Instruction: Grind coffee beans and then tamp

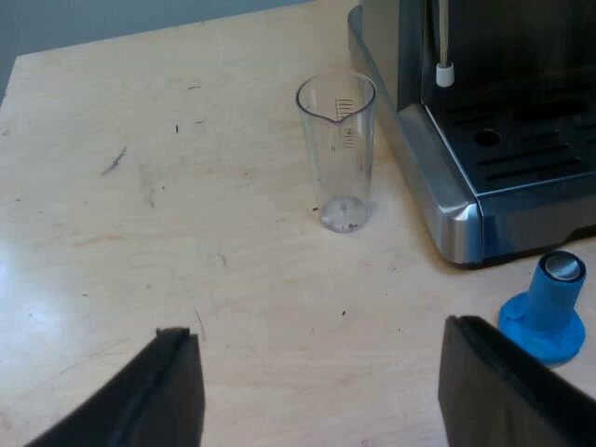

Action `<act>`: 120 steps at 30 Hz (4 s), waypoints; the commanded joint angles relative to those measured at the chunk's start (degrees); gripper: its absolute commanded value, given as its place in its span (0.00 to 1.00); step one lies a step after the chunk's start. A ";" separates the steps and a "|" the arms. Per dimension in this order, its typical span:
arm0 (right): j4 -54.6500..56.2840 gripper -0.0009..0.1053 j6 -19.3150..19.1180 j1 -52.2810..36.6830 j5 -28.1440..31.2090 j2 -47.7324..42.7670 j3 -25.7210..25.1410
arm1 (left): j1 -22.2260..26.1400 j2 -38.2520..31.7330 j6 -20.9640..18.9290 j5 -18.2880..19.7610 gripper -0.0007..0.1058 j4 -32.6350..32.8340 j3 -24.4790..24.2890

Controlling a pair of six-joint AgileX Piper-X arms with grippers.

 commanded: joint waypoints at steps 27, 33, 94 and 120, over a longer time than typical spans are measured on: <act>-0.37 0.44 -1.51 3.03 -0.51 0.65 -7.35 | -0.02 3.62 0.01 13.79 0.40 0.14 -5.66; -0.37 0.44 -2.17 6.69 -1.99 5.42 -12.26 | -0.02 6.99 -0.67 19.08 0.40 -4.01 -5.96; -51.00 0.44 19.66 76.85 52.18 52.10 -3.21 | -11.20 25.45 -0.44 39.45 0.40 -39.21 12.58; -64.67 0.44 28.68 76.74 69.38 69.26 -3.21 | -11.20 25.45 -0.44 39.45 0.40 -39.20 12.58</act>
